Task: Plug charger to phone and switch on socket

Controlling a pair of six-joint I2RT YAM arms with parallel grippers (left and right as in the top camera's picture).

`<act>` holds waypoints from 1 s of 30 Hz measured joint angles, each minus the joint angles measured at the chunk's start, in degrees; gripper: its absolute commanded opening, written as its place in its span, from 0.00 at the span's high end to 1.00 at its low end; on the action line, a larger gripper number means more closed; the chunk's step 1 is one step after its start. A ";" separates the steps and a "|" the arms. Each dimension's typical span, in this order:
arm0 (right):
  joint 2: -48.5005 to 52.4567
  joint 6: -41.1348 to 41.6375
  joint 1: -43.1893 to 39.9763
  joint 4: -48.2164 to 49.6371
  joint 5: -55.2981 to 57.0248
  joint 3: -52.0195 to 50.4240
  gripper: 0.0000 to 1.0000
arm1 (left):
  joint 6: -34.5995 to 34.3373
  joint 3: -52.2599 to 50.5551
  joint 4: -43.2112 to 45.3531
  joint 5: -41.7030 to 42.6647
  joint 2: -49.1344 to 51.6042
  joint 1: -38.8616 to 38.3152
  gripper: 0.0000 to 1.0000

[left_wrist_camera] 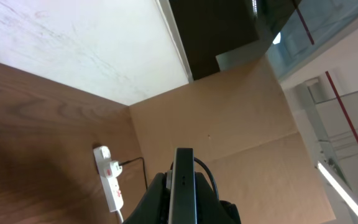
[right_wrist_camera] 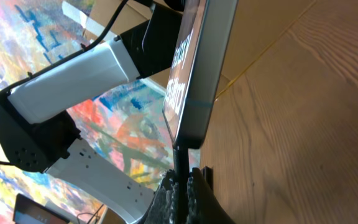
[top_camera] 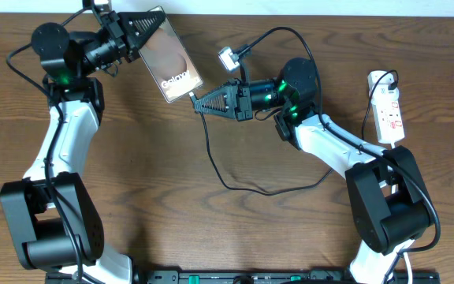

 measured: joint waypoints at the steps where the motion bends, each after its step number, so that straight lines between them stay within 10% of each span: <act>1: 0.00 0.00 0.00 -0.02 -0.15 -0.02 0.99 | 0.13 0.00 0.00 -0.11 0.00 -0.15 0.93; 30: 0.00 -0.02 0.00 -0.02 -0.46 -0.02 0.99 | 0.96 0.00 0.00 -0.50 0.00 -0.42 0.93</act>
